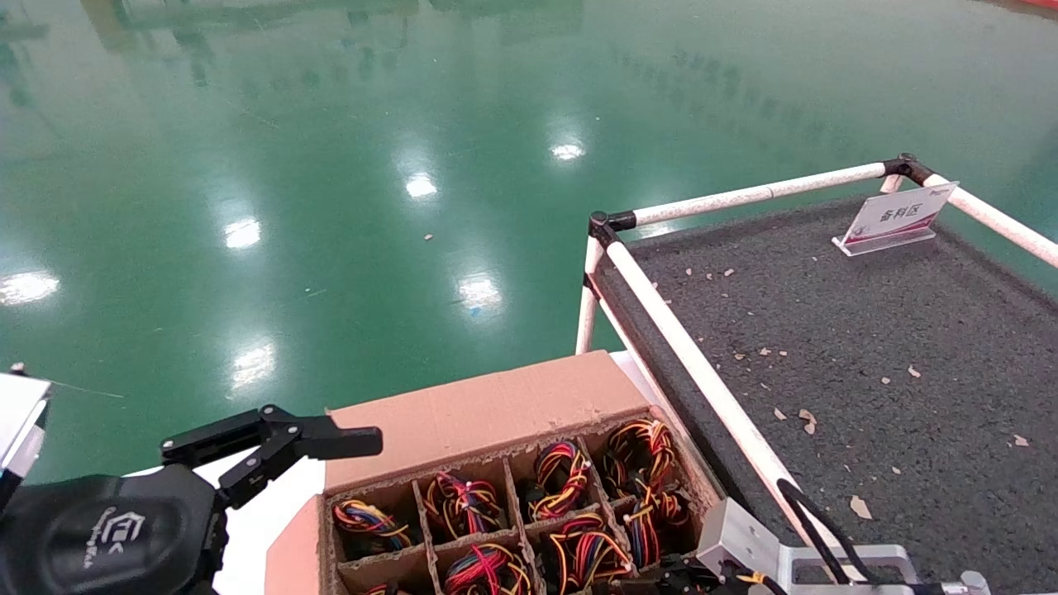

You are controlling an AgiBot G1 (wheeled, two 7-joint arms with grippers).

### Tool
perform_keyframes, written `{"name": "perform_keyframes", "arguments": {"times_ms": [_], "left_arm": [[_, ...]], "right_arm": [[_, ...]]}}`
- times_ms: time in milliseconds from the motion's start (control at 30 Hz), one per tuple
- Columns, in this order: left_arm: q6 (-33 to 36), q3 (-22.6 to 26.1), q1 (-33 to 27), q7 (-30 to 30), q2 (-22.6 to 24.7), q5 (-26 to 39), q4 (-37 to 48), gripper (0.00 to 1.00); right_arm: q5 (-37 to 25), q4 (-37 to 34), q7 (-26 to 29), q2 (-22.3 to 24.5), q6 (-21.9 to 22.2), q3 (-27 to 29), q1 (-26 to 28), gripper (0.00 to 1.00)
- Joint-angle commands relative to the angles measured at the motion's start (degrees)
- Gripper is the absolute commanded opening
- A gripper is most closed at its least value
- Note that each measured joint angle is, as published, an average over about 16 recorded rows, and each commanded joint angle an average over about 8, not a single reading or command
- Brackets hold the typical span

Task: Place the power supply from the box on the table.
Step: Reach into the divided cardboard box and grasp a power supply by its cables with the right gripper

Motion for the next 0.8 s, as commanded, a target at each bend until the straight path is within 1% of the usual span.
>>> {"name": "perform_keyframes", "arguments": {"times_ms": [33, 600, 800], "left_arm": [[0.00, 0.00, 0.00, 0.00, 0.00, 0.00, 0.00, 1.00], [0.00, 0.01, 0.00, 0.00, 0.00, 0.00, 0.00, 1.00], [0.00, 0.01, 0.00, 0.00, 0.00, -0.01, 0.00, 1.00]], "right_arm": [[-0.48, -0.23, 0.36, -0.14, -0.05, -0.25, 0.27, 0.00], [-3.44, -1.63, 3.23, -2.66, 0.30, -2.36, 1.15, 0.00], [-2.29, -2.78, 5.39, -3.24, 0.47, -2.23, 1.07, 0.00]]}}
